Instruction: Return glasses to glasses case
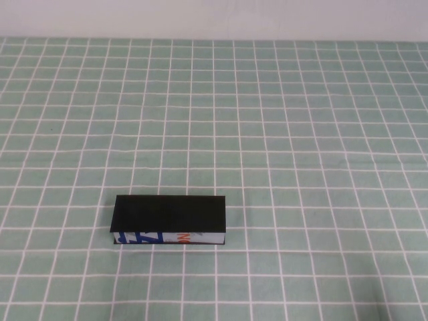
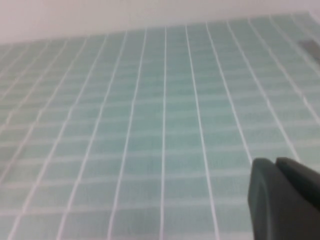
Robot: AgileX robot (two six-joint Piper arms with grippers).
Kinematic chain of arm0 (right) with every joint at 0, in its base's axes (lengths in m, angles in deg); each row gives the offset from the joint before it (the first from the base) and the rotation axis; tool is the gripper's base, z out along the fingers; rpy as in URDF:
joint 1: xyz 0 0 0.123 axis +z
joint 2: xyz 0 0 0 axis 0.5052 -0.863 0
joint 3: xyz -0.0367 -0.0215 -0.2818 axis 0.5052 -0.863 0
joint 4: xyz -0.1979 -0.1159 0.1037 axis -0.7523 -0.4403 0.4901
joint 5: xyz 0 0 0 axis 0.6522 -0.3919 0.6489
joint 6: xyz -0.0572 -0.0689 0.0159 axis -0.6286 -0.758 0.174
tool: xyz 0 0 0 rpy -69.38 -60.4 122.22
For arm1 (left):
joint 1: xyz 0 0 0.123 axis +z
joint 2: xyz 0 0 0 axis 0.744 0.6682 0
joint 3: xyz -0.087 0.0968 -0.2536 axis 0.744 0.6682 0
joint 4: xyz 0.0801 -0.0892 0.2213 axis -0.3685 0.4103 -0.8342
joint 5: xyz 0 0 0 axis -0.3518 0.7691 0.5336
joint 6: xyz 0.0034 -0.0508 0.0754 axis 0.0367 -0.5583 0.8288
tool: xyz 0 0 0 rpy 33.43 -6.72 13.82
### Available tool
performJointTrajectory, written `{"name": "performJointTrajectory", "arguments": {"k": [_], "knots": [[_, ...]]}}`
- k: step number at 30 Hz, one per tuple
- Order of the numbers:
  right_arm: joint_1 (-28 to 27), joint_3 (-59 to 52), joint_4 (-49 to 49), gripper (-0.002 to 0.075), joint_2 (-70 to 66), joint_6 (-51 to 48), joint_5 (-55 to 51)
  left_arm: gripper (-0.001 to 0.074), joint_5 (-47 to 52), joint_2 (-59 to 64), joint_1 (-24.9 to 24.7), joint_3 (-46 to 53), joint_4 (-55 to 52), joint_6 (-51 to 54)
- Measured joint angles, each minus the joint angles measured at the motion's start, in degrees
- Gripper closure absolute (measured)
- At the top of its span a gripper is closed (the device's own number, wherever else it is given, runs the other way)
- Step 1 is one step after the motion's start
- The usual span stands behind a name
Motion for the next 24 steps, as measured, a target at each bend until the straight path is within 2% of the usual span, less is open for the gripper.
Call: {"name": "performJointTrajectory", "arguments": {"k": [5, 24], "knots": [[-0.2, -0.1, -0.6, 0.0739, 1.2, 0.5, -7.7, 0.0737, 0.0, 0.0, 0.0, 0.0, 0.0, 0.0], [-0.2, -0.1, -1.2, 0.0739, 1.4, 0.5, -8.1, 0.0737, 0.0, 0.0, 0.0, 0.0, 0.0, 0.0]]}}
